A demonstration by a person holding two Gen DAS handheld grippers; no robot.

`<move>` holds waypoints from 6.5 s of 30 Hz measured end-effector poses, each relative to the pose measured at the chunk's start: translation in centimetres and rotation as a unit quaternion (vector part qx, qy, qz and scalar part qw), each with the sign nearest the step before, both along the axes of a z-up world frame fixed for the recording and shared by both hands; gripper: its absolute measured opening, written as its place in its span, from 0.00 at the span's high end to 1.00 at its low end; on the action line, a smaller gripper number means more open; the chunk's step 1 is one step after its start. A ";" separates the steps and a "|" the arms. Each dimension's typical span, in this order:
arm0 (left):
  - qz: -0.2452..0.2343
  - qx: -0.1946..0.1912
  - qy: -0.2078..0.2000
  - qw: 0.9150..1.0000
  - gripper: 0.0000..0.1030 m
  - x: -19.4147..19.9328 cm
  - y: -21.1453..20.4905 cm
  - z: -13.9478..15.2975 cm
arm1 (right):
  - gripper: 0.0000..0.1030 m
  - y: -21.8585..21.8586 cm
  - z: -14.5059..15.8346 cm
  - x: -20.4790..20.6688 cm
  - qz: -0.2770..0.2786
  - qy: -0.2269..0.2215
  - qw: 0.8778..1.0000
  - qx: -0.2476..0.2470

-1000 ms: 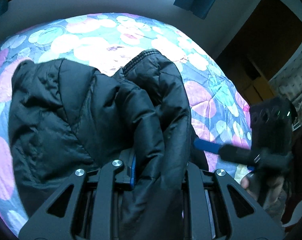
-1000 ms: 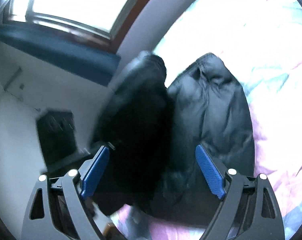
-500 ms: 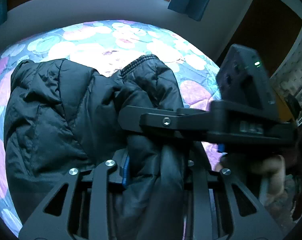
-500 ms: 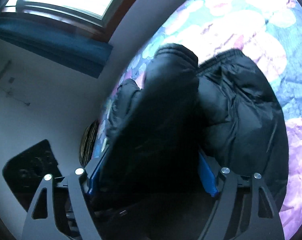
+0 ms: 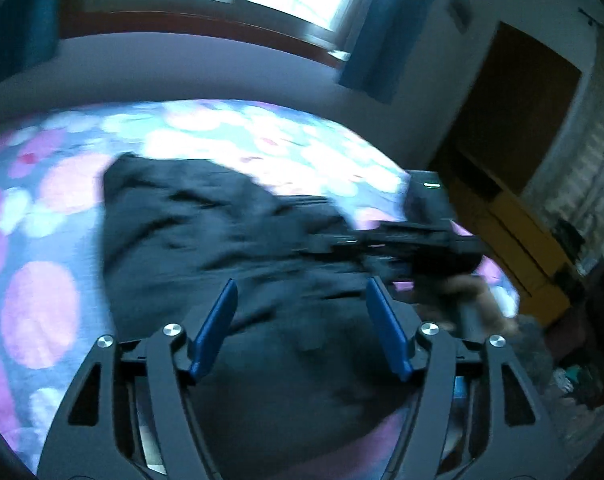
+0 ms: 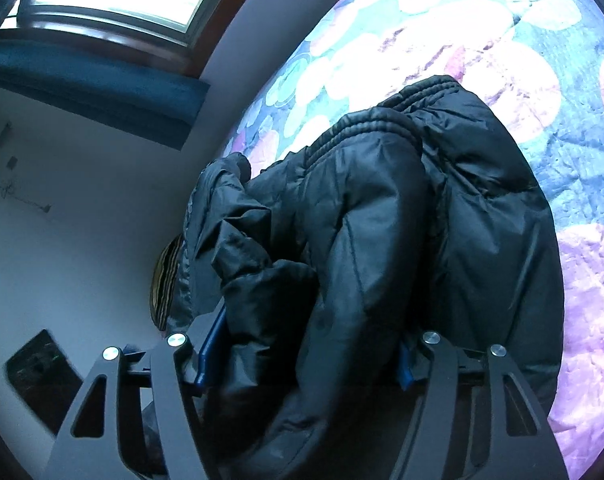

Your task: Fold large clothes

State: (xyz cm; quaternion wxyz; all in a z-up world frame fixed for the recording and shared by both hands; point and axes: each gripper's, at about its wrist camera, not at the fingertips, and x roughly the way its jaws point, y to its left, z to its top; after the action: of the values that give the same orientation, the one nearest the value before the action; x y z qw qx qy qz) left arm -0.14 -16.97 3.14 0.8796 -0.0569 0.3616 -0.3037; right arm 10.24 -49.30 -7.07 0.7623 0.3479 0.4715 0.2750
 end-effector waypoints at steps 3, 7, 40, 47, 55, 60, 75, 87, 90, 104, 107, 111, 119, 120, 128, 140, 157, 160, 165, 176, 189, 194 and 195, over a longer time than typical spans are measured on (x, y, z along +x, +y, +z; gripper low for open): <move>0.042 0.008 0.023 0.999 0.36 1.3 2.8 -2.3 | 0.29 -0.2 0.4 -0.1 0.004 -0.001 1.000 0.002; 0.051 -0.016 0.048 0.997 0.25 2.6 4.5 -5.1 | 0.26 0.7 0.7 -0.1 0.013 -0.004 1.000 -0.008; -0.004 -0.034 0.056 0.998 0.16 3.6 1.1 -7.7 | 0.58 -8.1 0.4 -2.1 -0.083 -0.032 0.990 -0.113; -0.003 -0.026 0.051 0.998 0.16 3.8 0.3 -7.2 | 0.58 -6.2 9.4 -7.8 -0.067 -0.140 0.978 -0.137; -0.006 -0.021 0.047 0.999 0.16 3.6 0.1 -7.3 | 0.67 -1.5 4.7 -7.6 0.039 -0.060 0.974 -0.216; -0.014 -0.011 0.037 0.999 0.16 3.6 -0.3 -7.3 | 0.77 -2.2 1.0 -7.1 0.041 -0.026 0.975 -0.217; -0.021 0.008 0.054 0.998 0.24 6.9 -1.5 -7.4 | 0.77 -3.3 -2.6 -5.8 0.040 -0.009 0.987 -0.155; -0.004 0.022 0.027 0.999 0.24 6.0 -1.4 -6.9 | 0.76 -3.9 -2.3 -6.2 0.028 -0.017 0.989 -0.147; -0.007 0.005 0.024 1.000 0.24 5.7 -0.7 -5.9 | 0.71 -3.7 -1.2 -7.2 0.030 -0.021 0.988 -0.149; 0.014 -0.003 0.032 0.999 0.24 10.7 -0.6 -5.4 | 0.51 -5.2 5.7 -4.4 0.005 -0.090 0.982 -0.164; 0.013 0.001 0.040 0.999 0.24 11.5 -1.3 -5.8 | 0.51 -5.8 4.6 -2.0 0.002 -0.077 0.983 -0.165; 0.009 0.004 0.061 0.998 0.24 12.4 -2.0 -6.7 | 0.51 -6.8 2.0 0.5 0.007 -0.034 0.988 -0.152; 0.004 0.049 0.062 0.997 0.23 13.3 -3.8 -8.2 | 0.55 -5.4 -1.8 1.2 0.023 -0.005 0.984 -0.177; 0.004 0.049 0.063 0.997 0.23 13.4 -3.8 -8.3 | 0.55 -5.3 -2.0 1.2 0.022 -0.005 0.984 -0.176; 0.014 0.054 0.059 0.997 0.23 13.2 -3.5 -8.0 | 0.54 -5.3 -1.8 0.8 0.009 -0.018 0.984 -0.178; 0.025 0.012 0.042 0.999 0.23 8.0 -1.3 -4.2 | 0.47 -5.7 3.4 -5.4 -0.036 -0.078 0.975 -0.203; 0.005 0.043 0.027 0.999 0.23 4.2 -3.1 -6.5 | 0.47 -4.7 0.2 -10.5 0.011 -0.028 0.977 -0.213; 0.006 0.043 0.026 0.999 0.23 4.4 -3.0 -6.8 | 0.46 -4.2 -0.6 -10.3 0.016 -0.026 0.975 -0.222; 0.006 0.044 0.019 0.999 0.23 4.4 -3.0 -7.1 | 0.46 -4.3 -1.5 -10.2 0.015 -0.021 0.978 -0.208; 0.011 0.047 0.011 0.999 0.23 4.0 -2.9 -6.9 | 0.41 -3.8 -1.4 -10.5 0.010 -0.026 0.977 -0.213; 0.021 0.016 0.036 0.999 0.13 4.0 -1.3 -6.9 | 0.30 -3.1 -1.1 -11.7 -0.010 -0.033 0.980 -0.196; 0.033 -0.001 0.037 0.999 0.11 4.3 0.6 -6.6 | 0.26 -3.1 -0.6 -12.2 -0.019 -0.036 0.980 -0.197; 0.036 -0.002 0.035 0.999 0.11 4.3 1.0 -6.6 | 0.25 -3.2 -0.3 -12.3 -0.022 -0.036 0.979 -0.199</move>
State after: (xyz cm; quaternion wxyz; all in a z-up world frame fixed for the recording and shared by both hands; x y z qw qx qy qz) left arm 4.20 -15.92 -3.45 0.8766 -0.0827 0.3895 -0.2703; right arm -2.10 -52.46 -7.35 0.8384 0.1893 0.4815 0.1713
